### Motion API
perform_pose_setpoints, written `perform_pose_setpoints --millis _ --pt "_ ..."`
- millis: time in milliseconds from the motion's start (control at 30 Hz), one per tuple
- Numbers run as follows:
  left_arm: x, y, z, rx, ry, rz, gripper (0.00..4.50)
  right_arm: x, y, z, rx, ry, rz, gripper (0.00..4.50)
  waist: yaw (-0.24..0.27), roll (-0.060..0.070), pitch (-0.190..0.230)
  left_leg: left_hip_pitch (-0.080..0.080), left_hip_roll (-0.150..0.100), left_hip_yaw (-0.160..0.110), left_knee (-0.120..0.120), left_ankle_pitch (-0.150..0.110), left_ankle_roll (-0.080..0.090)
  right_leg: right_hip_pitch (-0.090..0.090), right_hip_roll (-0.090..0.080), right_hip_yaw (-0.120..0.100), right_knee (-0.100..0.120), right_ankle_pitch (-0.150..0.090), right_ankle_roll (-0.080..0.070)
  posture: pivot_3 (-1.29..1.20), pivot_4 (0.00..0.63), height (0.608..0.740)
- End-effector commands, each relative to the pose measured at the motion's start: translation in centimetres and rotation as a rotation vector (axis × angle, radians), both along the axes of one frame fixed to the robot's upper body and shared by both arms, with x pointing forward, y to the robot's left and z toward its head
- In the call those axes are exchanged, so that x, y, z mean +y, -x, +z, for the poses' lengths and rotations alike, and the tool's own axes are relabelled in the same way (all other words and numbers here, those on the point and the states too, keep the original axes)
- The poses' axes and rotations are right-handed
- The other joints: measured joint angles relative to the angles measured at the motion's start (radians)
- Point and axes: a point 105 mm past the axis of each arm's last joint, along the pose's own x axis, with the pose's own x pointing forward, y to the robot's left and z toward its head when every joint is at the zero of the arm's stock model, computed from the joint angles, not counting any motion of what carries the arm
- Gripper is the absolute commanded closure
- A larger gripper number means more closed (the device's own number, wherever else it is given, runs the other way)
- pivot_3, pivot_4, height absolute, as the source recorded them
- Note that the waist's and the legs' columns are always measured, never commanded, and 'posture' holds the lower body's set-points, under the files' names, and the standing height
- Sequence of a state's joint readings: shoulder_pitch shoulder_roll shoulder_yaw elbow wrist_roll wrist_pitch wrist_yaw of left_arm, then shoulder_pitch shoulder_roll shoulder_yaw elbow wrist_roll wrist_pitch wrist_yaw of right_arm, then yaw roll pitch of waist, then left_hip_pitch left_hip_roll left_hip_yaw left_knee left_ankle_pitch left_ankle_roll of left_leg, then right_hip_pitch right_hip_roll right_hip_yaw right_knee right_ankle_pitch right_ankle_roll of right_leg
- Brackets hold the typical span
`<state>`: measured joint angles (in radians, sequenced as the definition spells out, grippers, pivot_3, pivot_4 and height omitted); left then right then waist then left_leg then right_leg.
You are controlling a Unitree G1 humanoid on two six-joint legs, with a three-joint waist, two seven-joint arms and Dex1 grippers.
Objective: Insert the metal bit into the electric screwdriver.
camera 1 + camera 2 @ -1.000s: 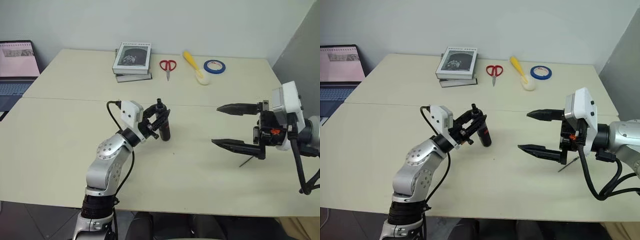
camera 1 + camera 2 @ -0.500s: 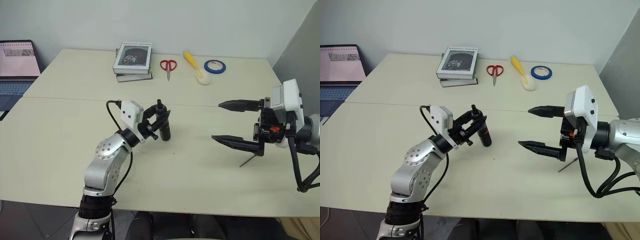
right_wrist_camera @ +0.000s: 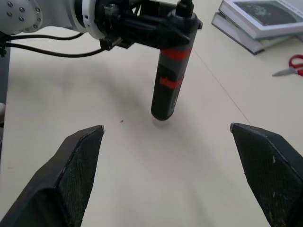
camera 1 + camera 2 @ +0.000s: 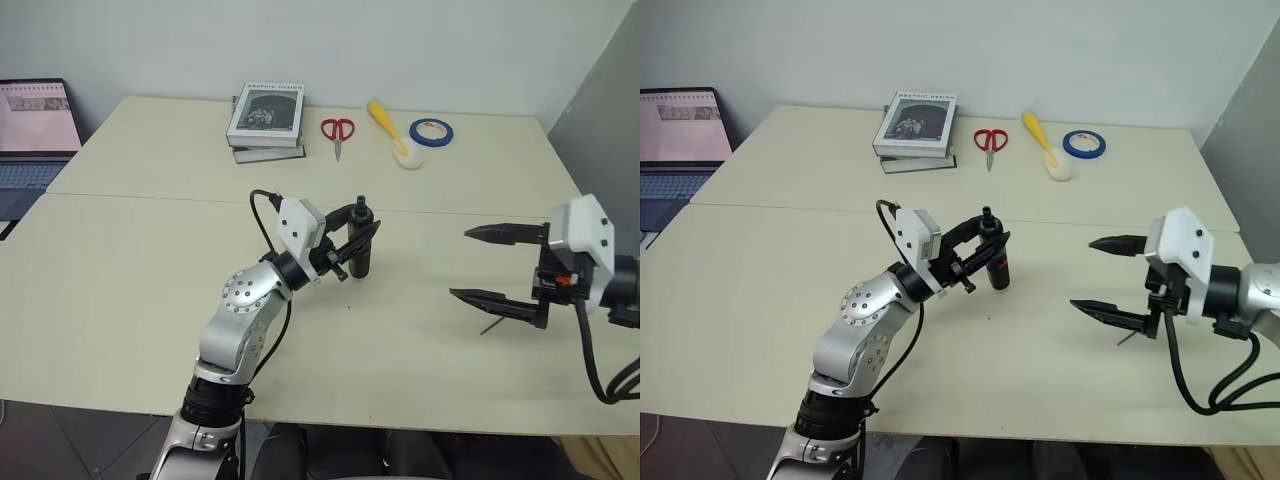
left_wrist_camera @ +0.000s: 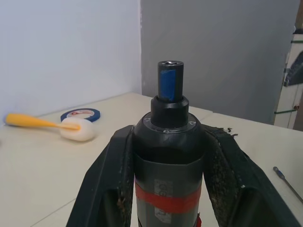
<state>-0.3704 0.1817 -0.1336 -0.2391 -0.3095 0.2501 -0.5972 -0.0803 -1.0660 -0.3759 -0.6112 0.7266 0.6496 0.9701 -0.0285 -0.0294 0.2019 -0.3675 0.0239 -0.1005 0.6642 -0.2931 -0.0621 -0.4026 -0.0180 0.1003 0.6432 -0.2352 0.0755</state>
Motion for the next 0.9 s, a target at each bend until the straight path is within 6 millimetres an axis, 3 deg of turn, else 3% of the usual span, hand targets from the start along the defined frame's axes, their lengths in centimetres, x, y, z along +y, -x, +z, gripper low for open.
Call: perform_pose_setpoints --millis 33,267,400,533,700,900 --pt "-0.6 0.8 1.2 -0.064 0.035 -0.031 2.84 -1.2 0.4 0.5 -0.035 0.076 -0.015 0.0 0.0 0.0 0.0 0.0 0.0 0.0 0.0 0.0 0.0 0.0 0.0 0.0 0.0 0.0 0.0 0.0 0.15 0.74" --pt "-1.1 0.8 -0.8 -0.052 0.006 -0.031 2.84 -6.3 -0.2 -3.2 0.121 0.44 -0.035 0.0 -0.001 0.0 0.0 0.001 0.0 0.002 0.0 0.0 0.0 0.0 0.0 0.001 0.0 0.0 0.001 0.0 0.15 0.74" --pt "-1.2 0.9 -0.9 -0.056 0.007 -0.027 2.84 -7.7 -0.7 -4.8 0.161 0.607 0.064 0.0 -0.004 0.0 0.0 0.003 0.0 0.004 0.0 0.0 0.0 0.0 0.0 0.002 0.0 0.001 0.001 0.0 0.15 0.74" --pt "-1.2 1.0 -1.2 -0.051 0.005 -0.023 2.84 -8.6 -3.0 -6.3 0.129 0.755 0.18 0.0 -0.006 0.0 0.001 0.003 0.0 0.005 0.001 0.0 0.0 0.0 -0.001 0.003 0.0 0.001 0.002 0.0 0.15 0.74" --pt "-1.3 1.2 -1.2 -0.054 0.003 -0.021 2.84 -9.4 -5.2 -7.6 0.13 0.855 0.275 0.0 -0.005 0.001 0.001 0.003 0.001 0.005 0.0 0.0 0.0 0.0 -0.001 0.002 0.0 0.001 0.002 0.0 0.15 0.74" --pt "-1.3 1.3 -1.1 -0.054 0.002 -0.014 2.84 -10.2 -6.5 -8.7 0.163 0.934 0.354 0.0 -0.003 0.002 0.001 0.002 0.0 0.005 0.0 0.0 0.0 0.0 -0.002 0.003 0.0 0.004 -0.004 0.0 0.15 0.74"
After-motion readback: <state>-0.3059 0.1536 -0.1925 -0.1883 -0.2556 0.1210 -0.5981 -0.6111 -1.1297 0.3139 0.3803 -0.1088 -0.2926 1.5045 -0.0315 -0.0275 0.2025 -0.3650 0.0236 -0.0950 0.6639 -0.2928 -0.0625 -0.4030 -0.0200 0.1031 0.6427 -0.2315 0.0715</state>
